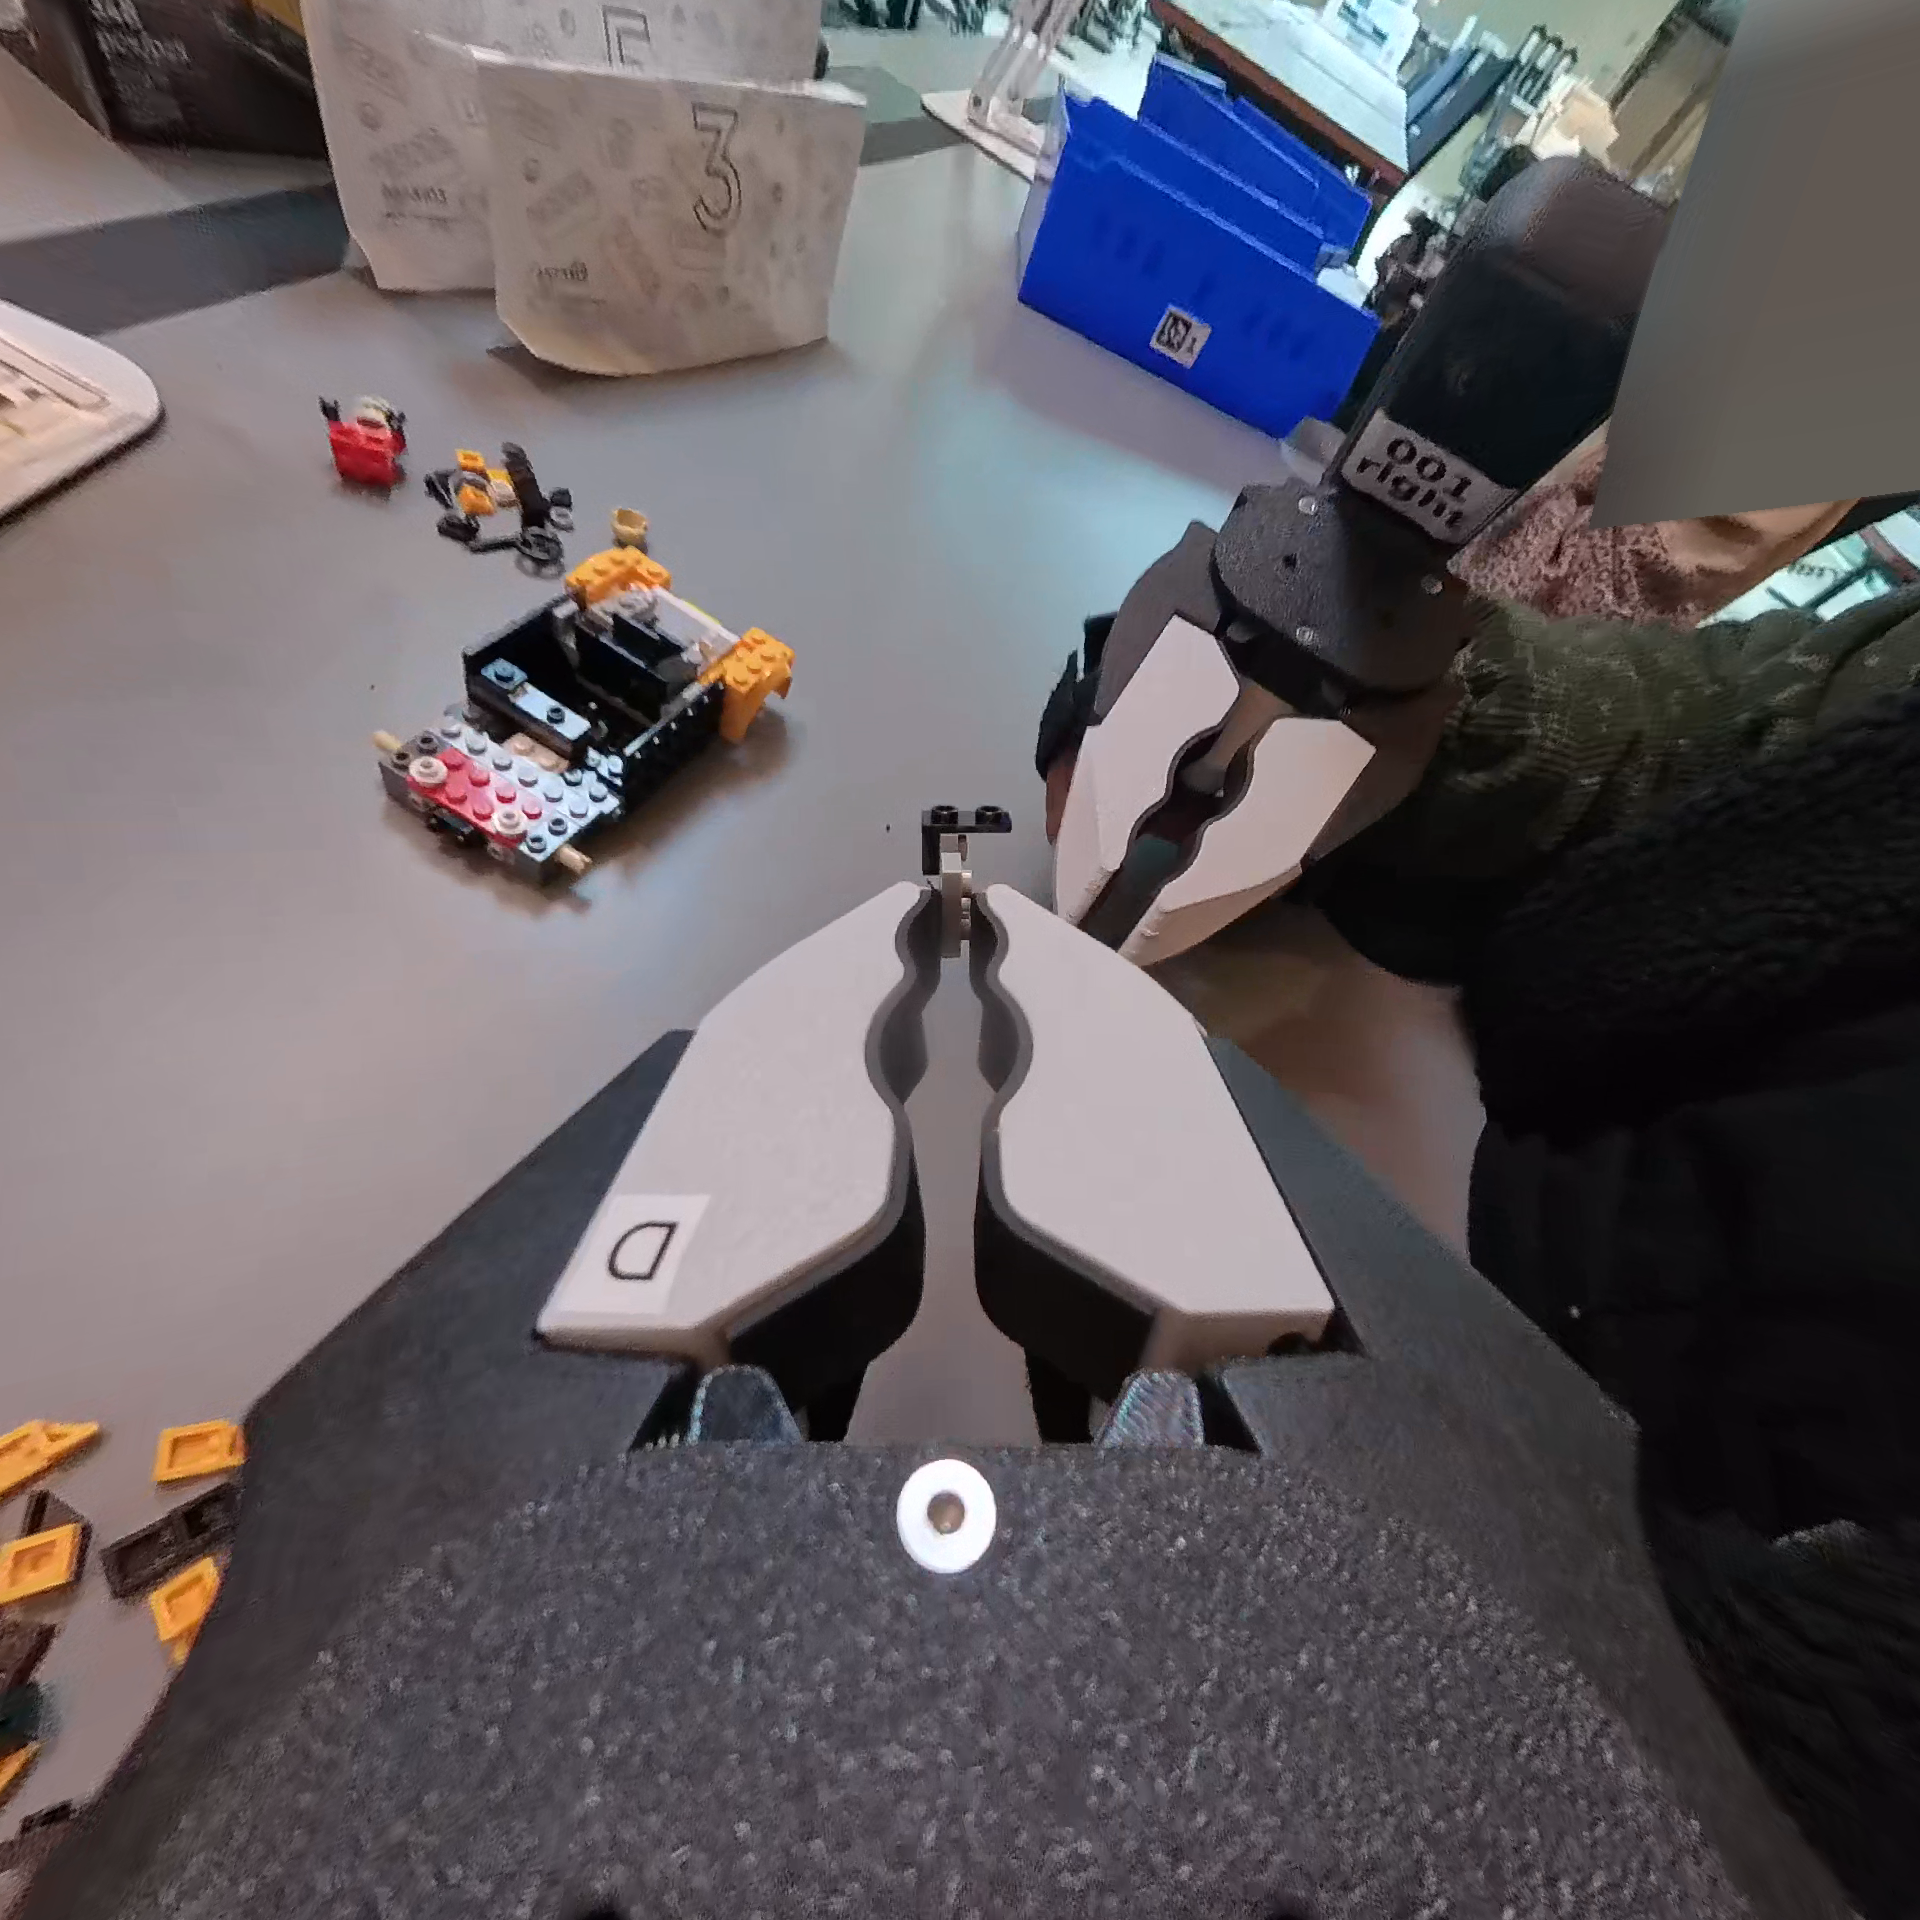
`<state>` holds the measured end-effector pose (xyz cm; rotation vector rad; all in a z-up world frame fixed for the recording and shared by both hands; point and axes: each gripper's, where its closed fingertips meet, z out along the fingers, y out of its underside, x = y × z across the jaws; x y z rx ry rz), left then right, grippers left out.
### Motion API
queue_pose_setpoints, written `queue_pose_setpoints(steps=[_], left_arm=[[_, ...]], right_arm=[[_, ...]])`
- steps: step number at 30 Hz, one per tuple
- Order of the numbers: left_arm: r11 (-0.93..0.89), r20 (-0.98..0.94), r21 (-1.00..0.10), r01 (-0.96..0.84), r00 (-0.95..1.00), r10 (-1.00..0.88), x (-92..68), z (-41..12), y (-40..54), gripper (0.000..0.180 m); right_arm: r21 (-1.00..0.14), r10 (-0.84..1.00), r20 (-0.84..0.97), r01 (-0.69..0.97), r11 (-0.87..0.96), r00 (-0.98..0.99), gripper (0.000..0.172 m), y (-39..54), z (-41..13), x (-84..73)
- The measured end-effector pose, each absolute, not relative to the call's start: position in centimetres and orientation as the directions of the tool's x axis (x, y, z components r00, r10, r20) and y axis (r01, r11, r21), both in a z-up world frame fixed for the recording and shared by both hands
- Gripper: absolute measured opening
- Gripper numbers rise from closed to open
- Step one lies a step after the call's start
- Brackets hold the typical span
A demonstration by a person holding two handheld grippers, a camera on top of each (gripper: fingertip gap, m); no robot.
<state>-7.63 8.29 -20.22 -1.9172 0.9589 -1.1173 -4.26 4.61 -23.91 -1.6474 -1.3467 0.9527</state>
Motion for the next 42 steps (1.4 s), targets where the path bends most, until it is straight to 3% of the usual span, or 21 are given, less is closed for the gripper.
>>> queue_pose_setpoints(steps=[5, 8, 13, 17, 26, 33, 42], left_arm=[[-0.514, 0.416, -0.798, -0.314, 0.330, -0.847, -7.2, -22.5, 7.7, 0.005], [-0.499, 0.404, -0.797, -0.342, 0.314, -0.859, -6.8, -22.9, 7.2, 0.005], [-0.472, 0.389, -0.793, -0.385, 0.277, -0.879, -6.0, -23.3, 6.3, 0.005], [-0.459, 0.397, -0.777, -0.430, 0.232, -0.888, -5.2, -24.0, 5.0, 0.005], [-0.446, 0.399, -0.758, -0.477, 0.203, -0.894, -4.7, -24.7, 4.1, 0.004], [-0.492, 0.415, -0.724, -0.484, 0.264, -0.871, -5.6, -25.4, 4.9, 0.005], [-0.428, 0.409, -0.694, -0.578, 0.173, -0.896, -5.3, -26.3, 2.8, 0.005]], right_arm=[[-0.850, 0.988, 0.002, 0.520, -0.081, 0.157, 0.008, 4.6, -26.2, -4.2], [-0.814, 0.988, 0.011, 0.575, -0.082, 0.156, 0.019, 4.5, -27.4, -4.1], [-0.850, 0.986, -0.041, 0.513, -0.120, 0.163, 0.027, 4.5, -26.3, -4.3], [-0.893, 0.981, 0.045, 0.448, -0.046, 0.190, 0.033, 5.2, -24.5, -4.3], [-0.827, 0.962, 0.241, 0.546, 0.134, 0.128, 0.033, 4.7, -25.7, -4.3], [-0.838, 0.969, 0.220, 0.530, 0.129, 0.113, 0.034, 4.4, -25.5, -4.3], [-0.831, 0.973, 0.208, 0.543, 0.121, 0.101, 0.038, 4.3, -25.9, -4.3]])
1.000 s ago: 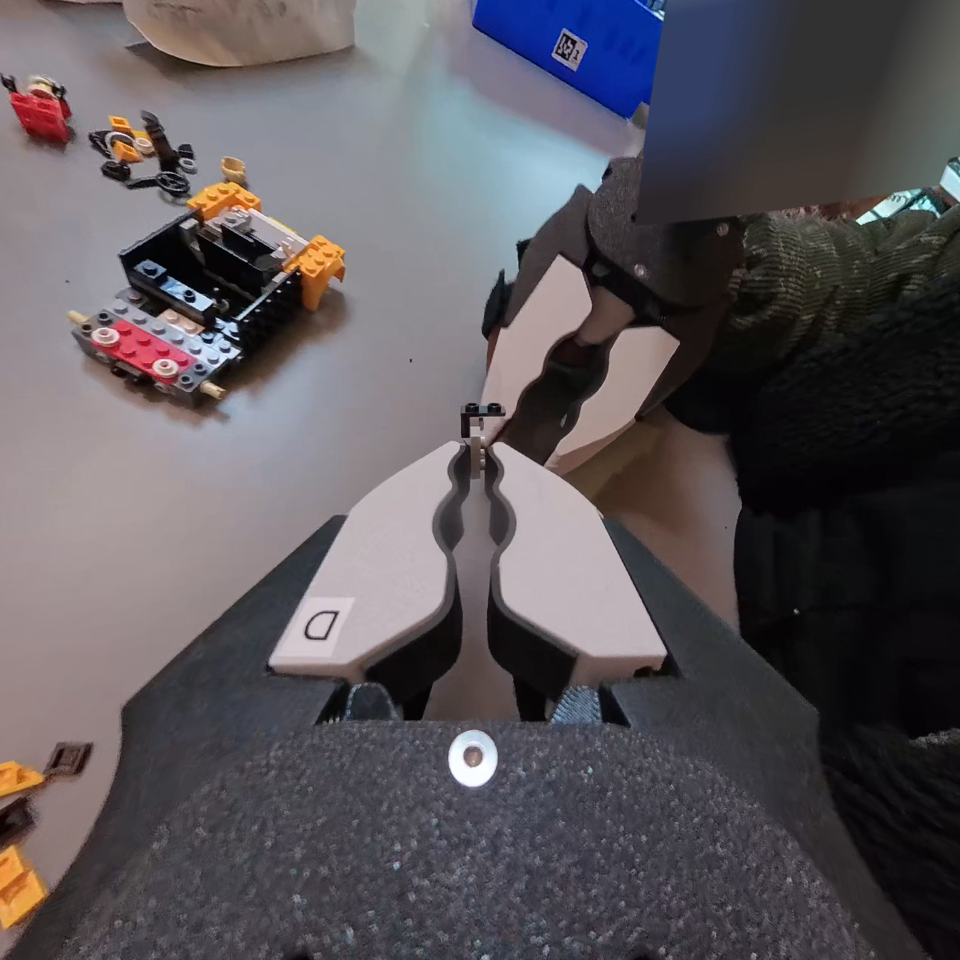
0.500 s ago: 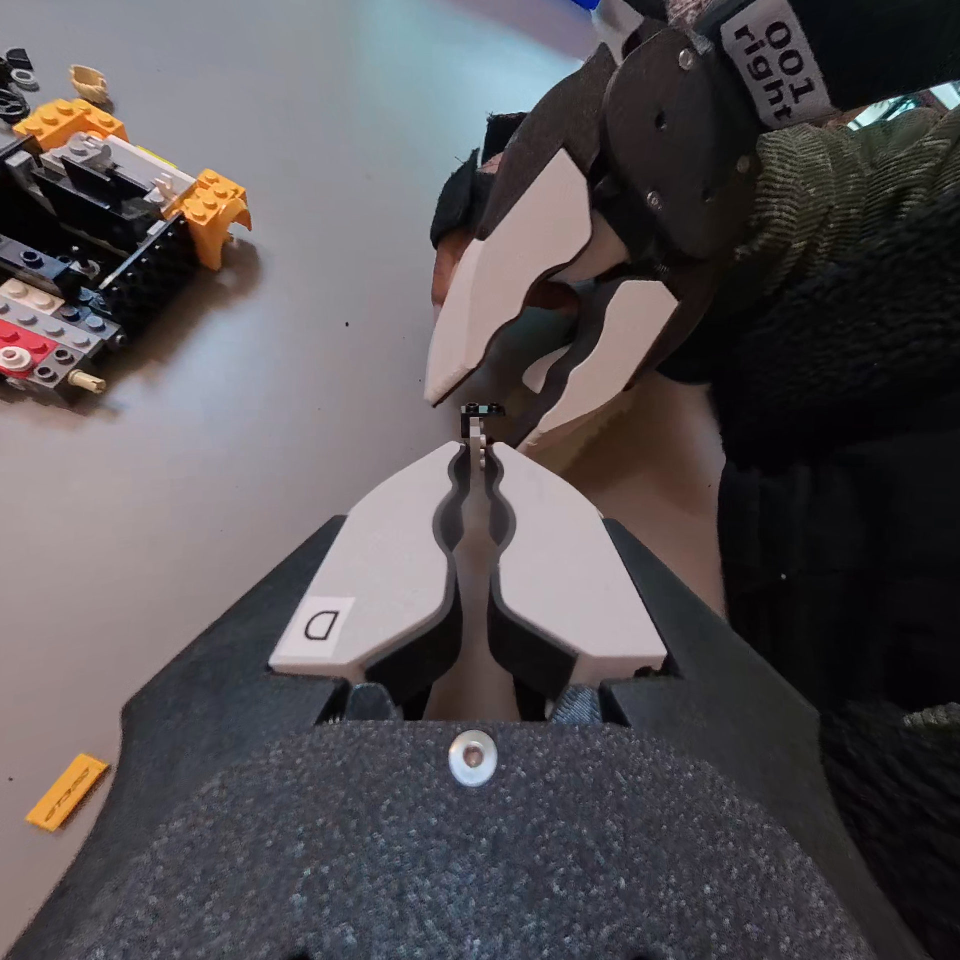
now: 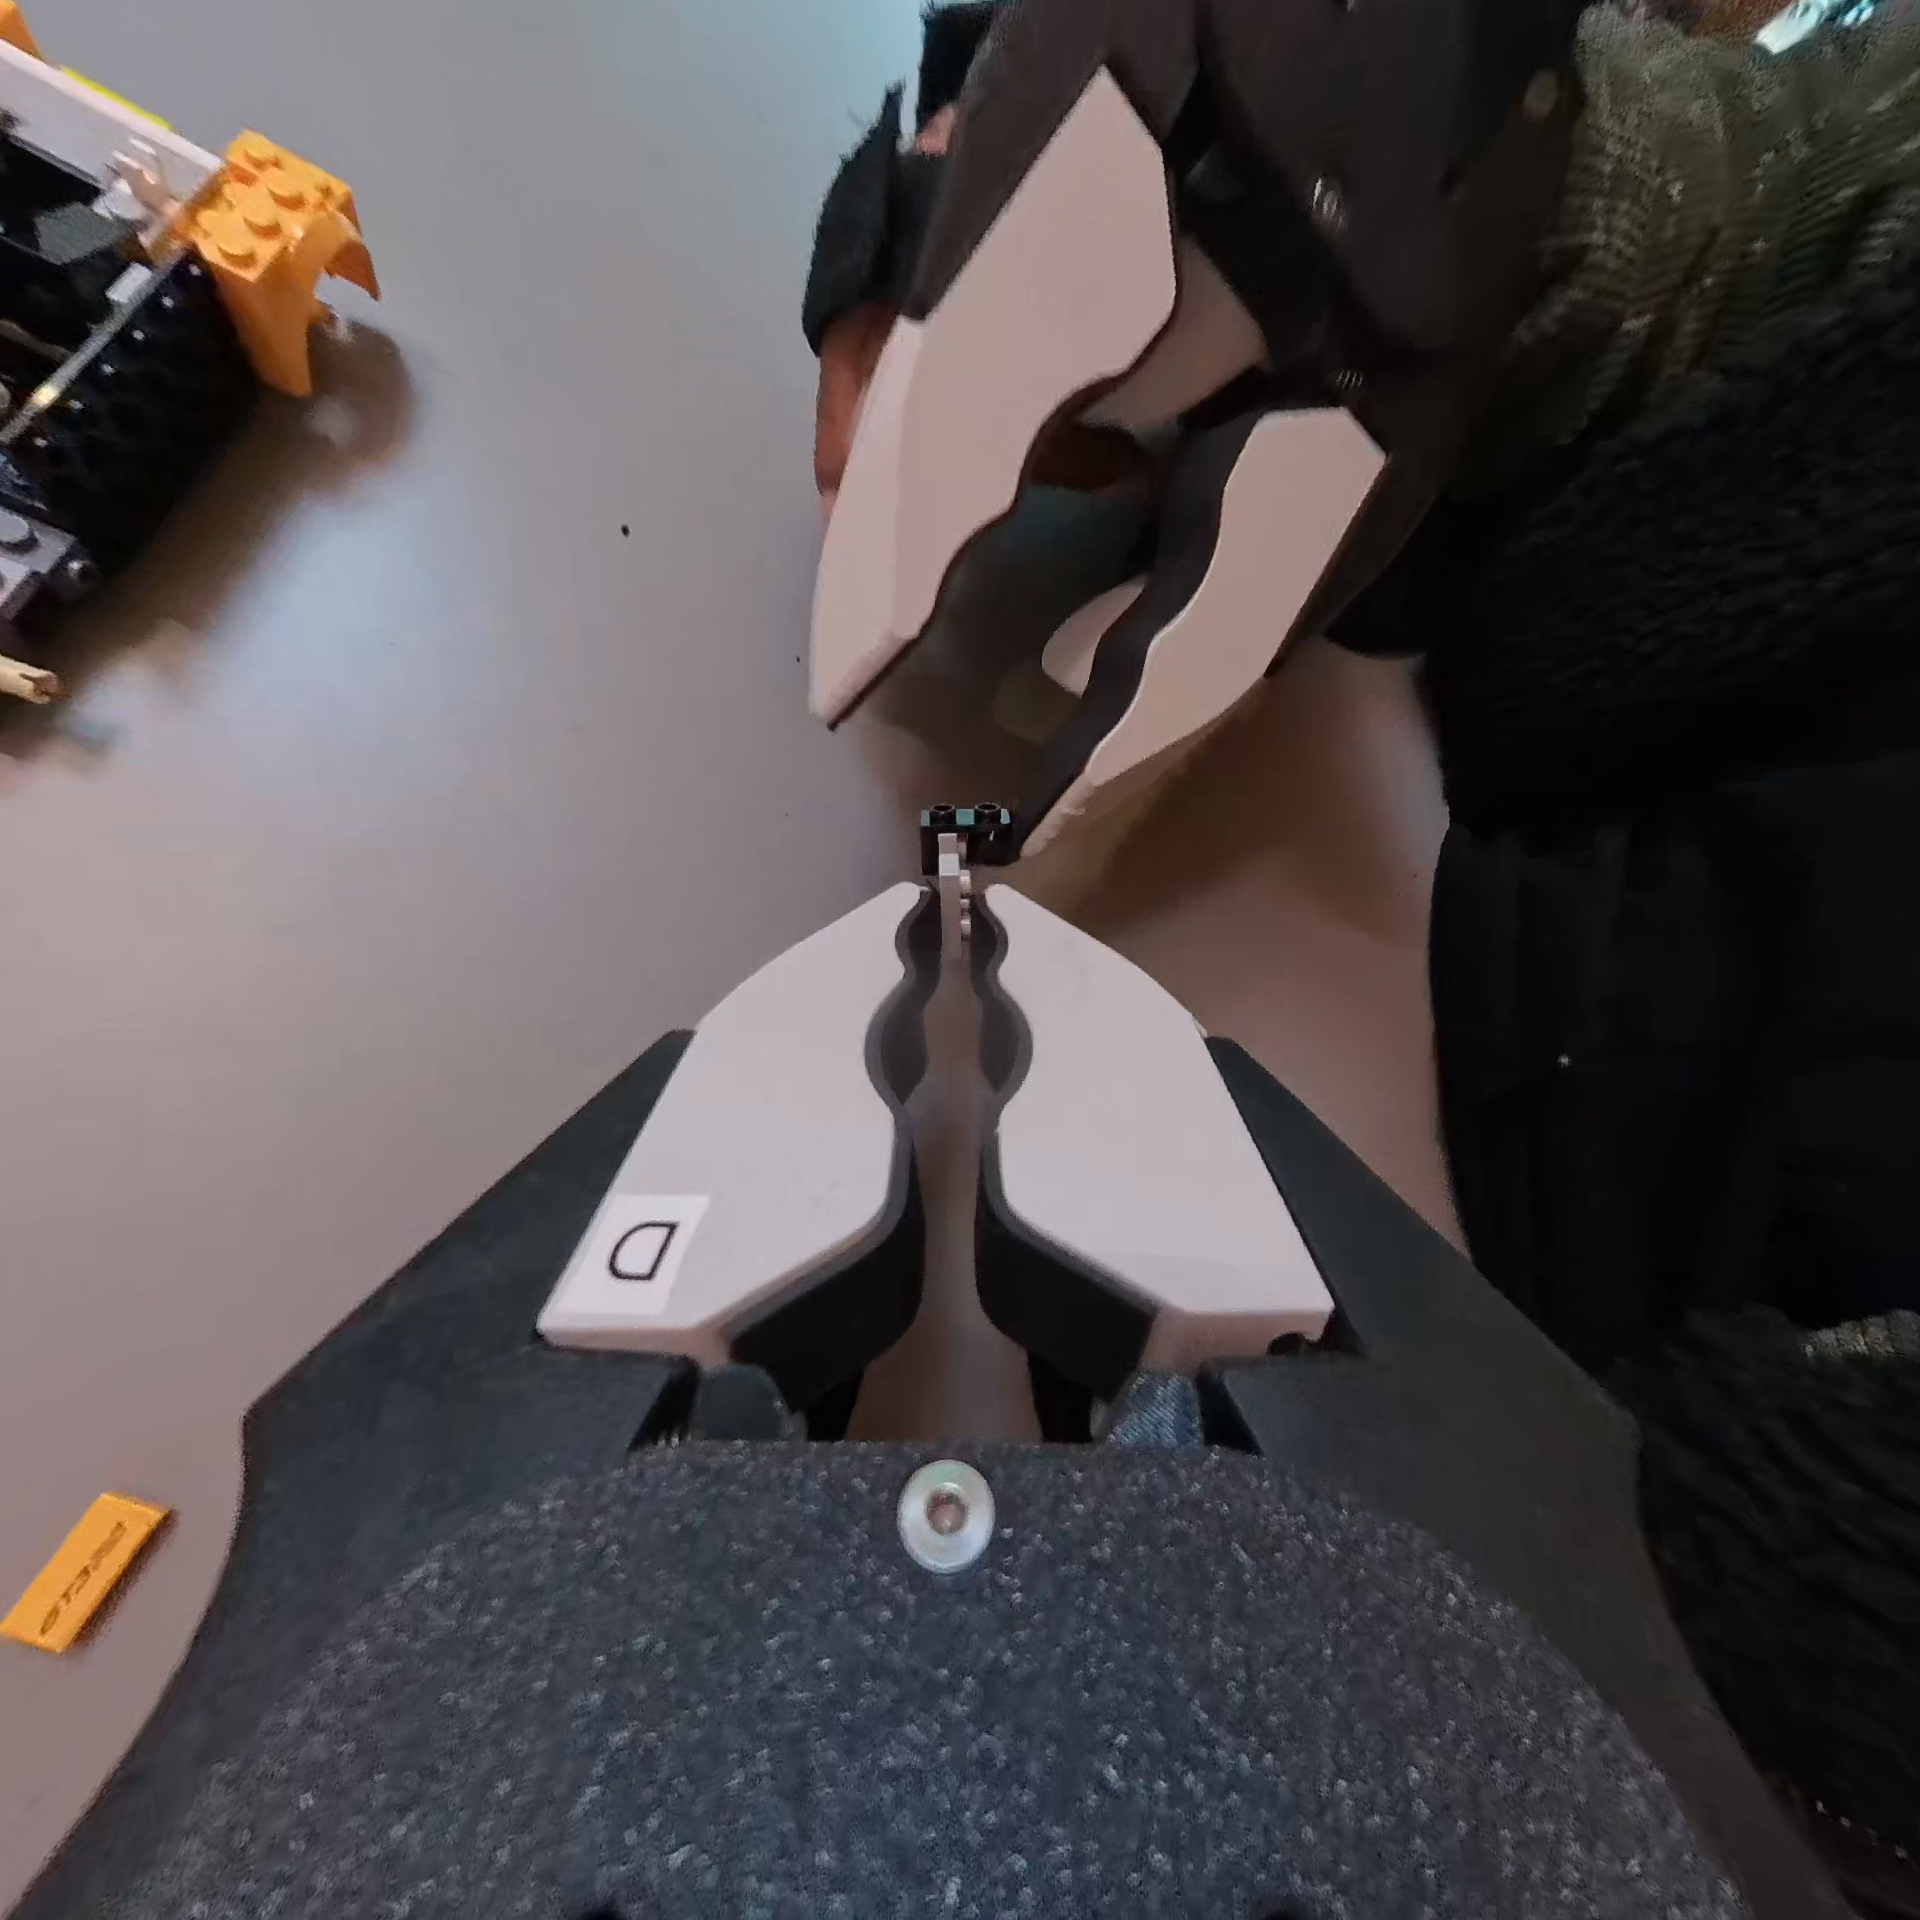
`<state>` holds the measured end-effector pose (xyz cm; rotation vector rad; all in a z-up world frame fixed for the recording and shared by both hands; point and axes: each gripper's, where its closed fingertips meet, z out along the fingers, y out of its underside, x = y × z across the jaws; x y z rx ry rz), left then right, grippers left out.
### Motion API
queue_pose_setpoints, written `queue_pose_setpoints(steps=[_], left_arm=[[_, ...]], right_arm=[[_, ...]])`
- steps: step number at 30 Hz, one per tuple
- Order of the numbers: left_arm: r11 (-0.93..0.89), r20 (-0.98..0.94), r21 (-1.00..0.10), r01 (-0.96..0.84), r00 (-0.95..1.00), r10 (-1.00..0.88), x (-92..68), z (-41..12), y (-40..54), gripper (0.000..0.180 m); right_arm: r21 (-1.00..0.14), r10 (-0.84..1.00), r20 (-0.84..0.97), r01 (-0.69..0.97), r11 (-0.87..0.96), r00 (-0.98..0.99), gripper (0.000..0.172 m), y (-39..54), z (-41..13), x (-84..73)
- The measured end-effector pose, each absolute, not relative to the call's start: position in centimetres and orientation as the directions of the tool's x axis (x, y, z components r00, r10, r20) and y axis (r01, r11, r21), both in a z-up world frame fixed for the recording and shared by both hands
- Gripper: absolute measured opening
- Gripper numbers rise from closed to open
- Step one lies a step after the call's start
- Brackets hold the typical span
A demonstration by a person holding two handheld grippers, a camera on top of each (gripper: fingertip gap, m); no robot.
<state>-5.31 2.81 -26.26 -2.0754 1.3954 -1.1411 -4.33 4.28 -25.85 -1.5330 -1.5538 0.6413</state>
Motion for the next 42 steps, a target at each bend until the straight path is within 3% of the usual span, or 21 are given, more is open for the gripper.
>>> queue_pose_setpoints(steps=[10, 15, 18, 25, 33, 38, 42], left_arm=[[-0.439, 0.395, -0.679, -0.589, 0.210, -0.894, -5.8, -26.6, 3.3, 0.005], [-0.428, 0.388, -0.696, -0.576, 0.199, -0.900, -5.1, -26.1, 3.0, 0.005], [-0.400, 0.367, -0.714, -0.575, 0.181, -0.913, -5.1, -25.5, 2.8, 0.005], [-0.016, -0.041, -0.713, -0.701, 0.065, -0.997, -5.0, -25.3, 2.0, 0.006], [0.311, -0.268, -0.751, -0.582, -0.162, -0.950, -4.3, -24.1, -0.4, 0.005], [0.187, -0.161, -0.833, -0.521, -0.095, -0.982, -5.0, -22.7, 0.6, 0.005], [-0.191, 0.178, -0.848, -0.494, 0.074, -0.981, -6.0, -22.5, 3.0, 0.005]], right_arm=[[-0.848, 0.985, 0.154, 0.523, 0.092, 0.075, 0.035, 3.7, -25.6, -4.3], [-0.820, 0.963, 0.257, 0.546, 0.173, 0.080, 0.012, 3.8, -25.8, -4.8], [-0.827, 0.958, 0.276, 0.528, 0.194, 0.080, 0.010, 3.8, -25.1, -4.7], [-0.895, 0.994, -0.106, 0.434, -0.102, 0.016, 0.009, 2.8, -24.8, -4.2], [-0.849, 0.869, -0.454, 0.390, -0.356, -0.197, 0.009, 0.1, -23.4, -3.4], [-0.856, 0.866, -0.461, 0.353, -0.378, -0.192, 0.003, 0.6, -22.8, -3.1], [-0.871, 0.894, -0.424, 0.335, -0.359, -0.143, 0.002, 1.4, -22.7, -3.1]])
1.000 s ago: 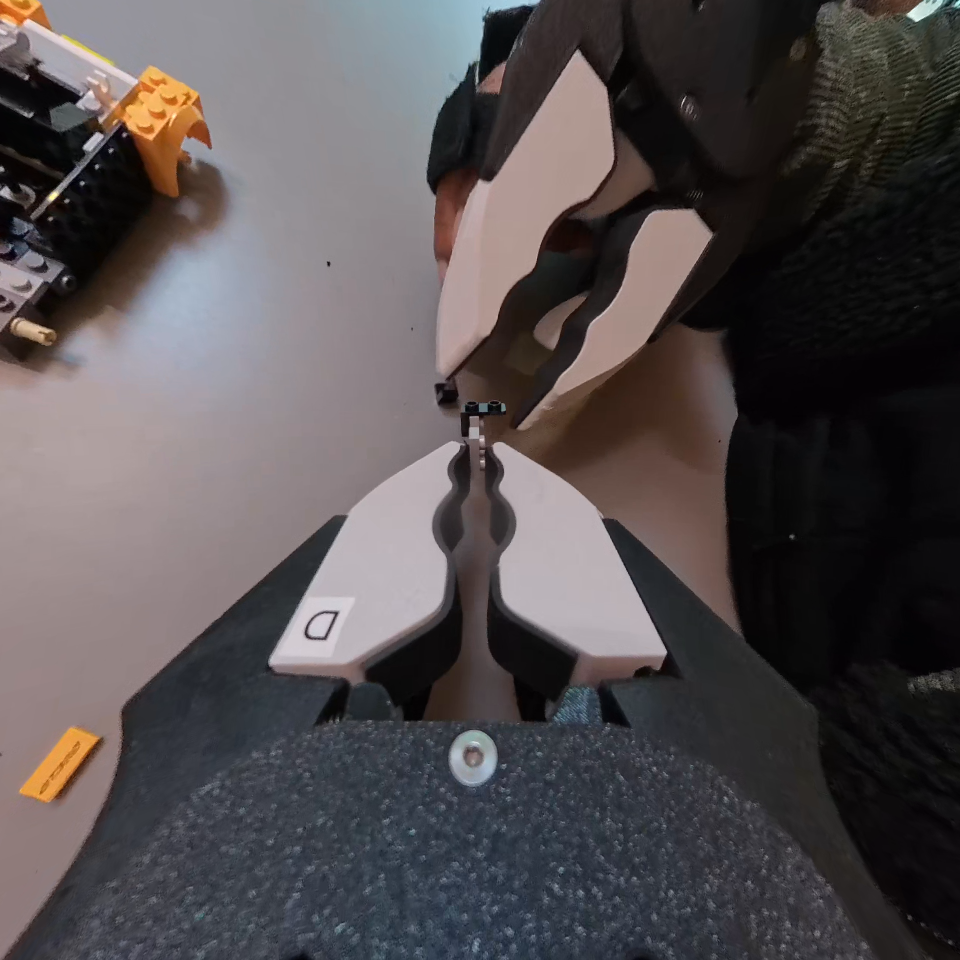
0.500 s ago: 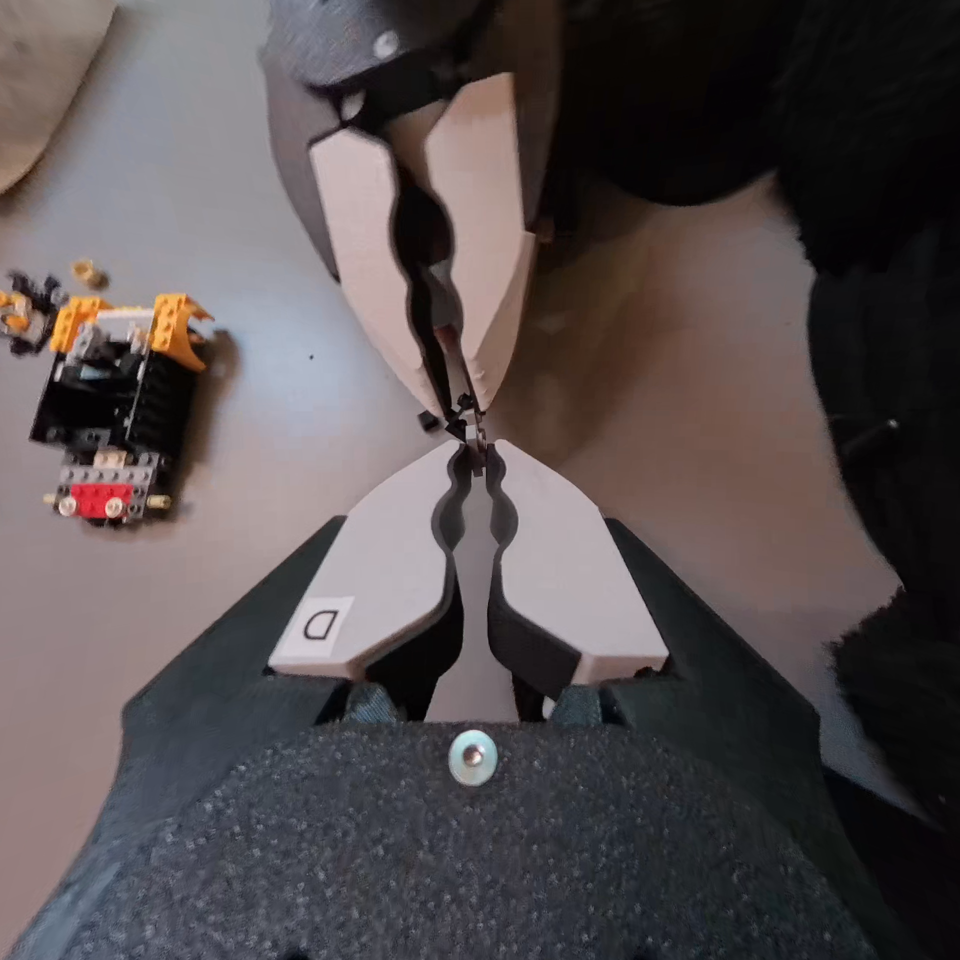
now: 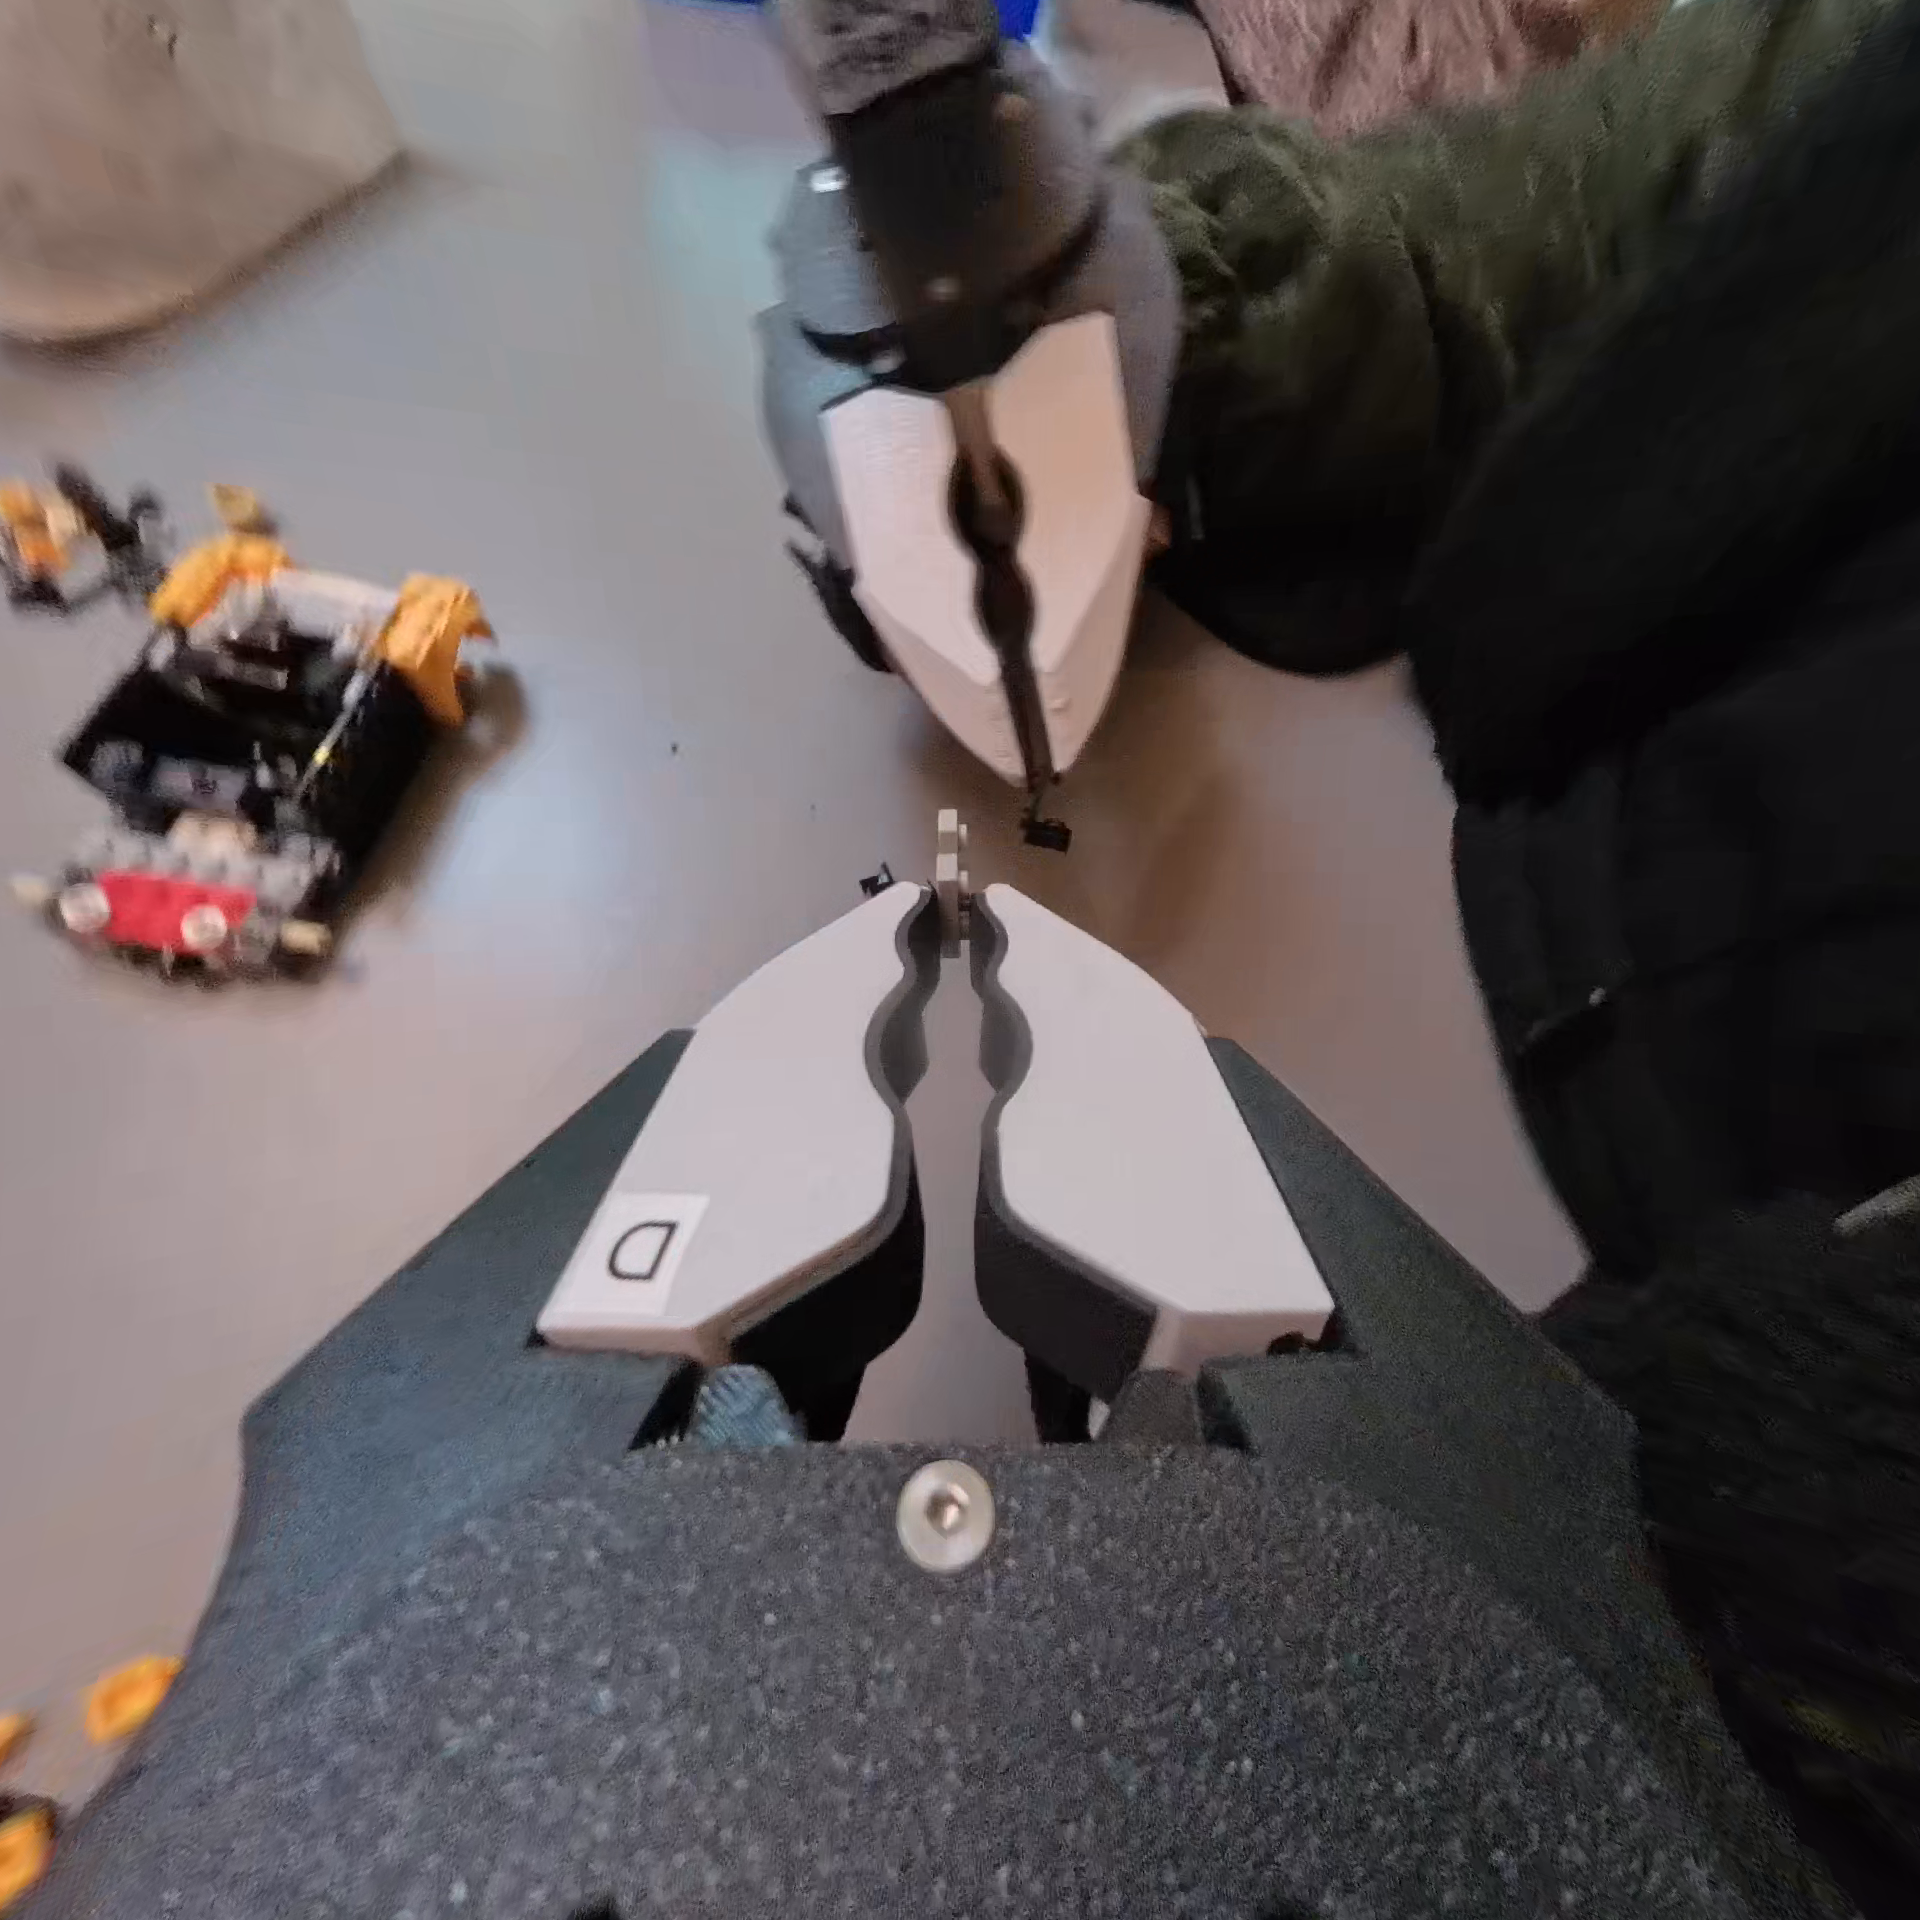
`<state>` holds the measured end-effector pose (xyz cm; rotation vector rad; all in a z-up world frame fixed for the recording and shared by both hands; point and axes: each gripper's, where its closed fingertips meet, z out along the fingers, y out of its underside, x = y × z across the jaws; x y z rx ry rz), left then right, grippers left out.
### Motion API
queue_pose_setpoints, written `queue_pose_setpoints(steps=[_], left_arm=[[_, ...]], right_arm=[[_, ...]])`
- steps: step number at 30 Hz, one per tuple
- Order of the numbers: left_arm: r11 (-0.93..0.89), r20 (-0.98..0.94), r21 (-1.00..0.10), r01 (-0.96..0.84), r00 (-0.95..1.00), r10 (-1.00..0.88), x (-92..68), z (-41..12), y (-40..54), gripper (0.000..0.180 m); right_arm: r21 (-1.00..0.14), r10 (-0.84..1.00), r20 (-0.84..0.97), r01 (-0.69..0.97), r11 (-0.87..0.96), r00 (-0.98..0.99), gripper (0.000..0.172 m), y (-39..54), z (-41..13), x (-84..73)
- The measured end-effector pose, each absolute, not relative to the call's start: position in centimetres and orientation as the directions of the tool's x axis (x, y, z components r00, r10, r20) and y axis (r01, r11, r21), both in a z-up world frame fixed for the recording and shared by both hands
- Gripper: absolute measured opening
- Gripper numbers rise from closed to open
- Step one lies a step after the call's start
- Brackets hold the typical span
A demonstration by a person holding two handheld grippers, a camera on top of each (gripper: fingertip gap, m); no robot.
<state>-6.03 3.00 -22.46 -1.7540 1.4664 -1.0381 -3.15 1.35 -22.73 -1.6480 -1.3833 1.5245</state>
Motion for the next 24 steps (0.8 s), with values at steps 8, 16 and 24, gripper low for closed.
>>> queue_pose_setpoints(steps=[8, 16, 24], left_arm=[[-0.422, 0.113, -0.798, -0.431, 0.581, -0.806, -14.9, -19.2, 8.8, 0.005], [-0.709, -0.182, -0.663, -0.242, 0.970, -0.162, -36.0, -17.9, 7.8, 0.006], [-0.797, -0.167, -0.571, -0.197, 0.978, -0.122, -38.2, -21.2, 7.4, 0.054]], right_arm=[[-0.891, 0.923, -0.380, 0.289, -0.350, -0.055, 0.002, 2.9, -22.4, -2.9], [-0.884, 0.914, -0.405, 0.255, -0.391, -0.001, 0.002, 4.2, -22.4, -3.0], [-0.890, 0.921, -0.390, 0.258, -0.377, 0.000, 0.002, 3.9, -22.5, -3.3]])
